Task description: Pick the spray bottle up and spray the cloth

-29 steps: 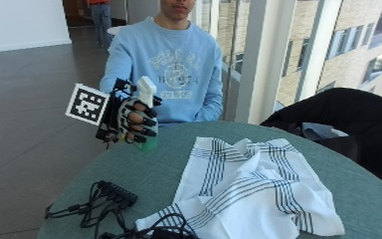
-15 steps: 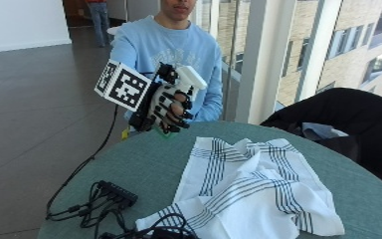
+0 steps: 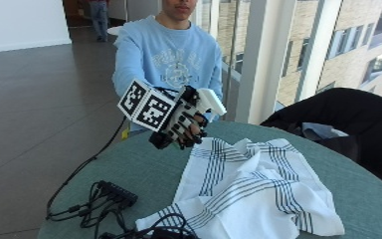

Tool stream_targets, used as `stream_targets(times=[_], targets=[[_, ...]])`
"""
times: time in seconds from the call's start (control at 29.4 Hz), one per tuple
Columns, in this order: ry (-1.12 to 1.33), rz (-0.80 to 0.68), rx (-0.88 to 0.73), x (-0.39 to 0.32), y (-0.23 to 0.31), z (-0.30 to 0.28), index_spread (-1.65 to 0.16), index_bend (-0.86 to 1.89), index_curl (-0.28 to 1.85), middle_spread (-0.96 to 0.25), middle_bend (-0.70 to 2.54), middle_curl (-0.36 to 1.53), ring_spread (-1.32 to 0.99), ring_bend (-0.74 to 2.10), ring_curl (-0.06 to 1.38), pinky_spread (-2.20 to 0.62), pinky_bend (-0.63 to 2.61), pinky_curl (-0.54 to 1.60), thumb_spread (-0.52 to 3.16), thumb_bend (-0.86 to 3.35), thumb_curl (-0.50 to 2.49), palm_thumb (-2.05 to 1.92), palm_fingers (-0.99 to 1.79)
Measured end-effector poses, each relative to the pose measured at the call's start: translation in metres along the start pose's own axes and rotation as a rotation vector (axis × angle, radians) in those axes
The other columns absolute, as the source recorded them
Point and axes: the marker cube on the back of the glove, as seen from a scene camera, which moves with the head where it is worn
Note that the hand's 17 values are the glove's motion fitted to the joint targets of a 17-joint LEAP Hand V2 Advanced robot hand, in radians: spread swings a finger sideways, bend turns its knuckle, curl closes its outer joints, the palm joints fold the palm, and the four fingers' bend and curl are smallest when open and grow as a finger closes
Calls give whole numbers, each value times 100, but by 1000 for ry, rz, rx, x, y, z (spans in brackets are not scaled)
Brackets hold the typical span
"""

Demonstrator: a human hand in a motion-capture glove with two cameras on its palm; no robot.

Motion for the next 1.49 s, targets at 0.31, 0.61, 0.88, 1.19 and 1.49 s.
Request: stream_targets(times=[0.31,0.61,0.88,1.19,1.49], targets=[[-17,35,-44,8,2,22,-20,18,47,-7,25,48,-4,55,41,7,25,36,92,-2,54,84,121],[-9,73,-68,15,1,29,-19,18,48,-7,26,48,-3,55,41,7,25,37,93,-2,54,84,121],[25,98,-59,19,3,26,-19,18,49,-6,27,48,-3,56,41,7,26,37,93,-2,54,83,122],[32,111,-56,20,3,25,-19,17,49,-6,26,48,-3,58,41,7,27,37,93,-2,55,83,122],[48,107,-54,15,0,21,-18,18,50,-6,27,48,-3,58,41,7,28,37,93,-2,55,84,122]])
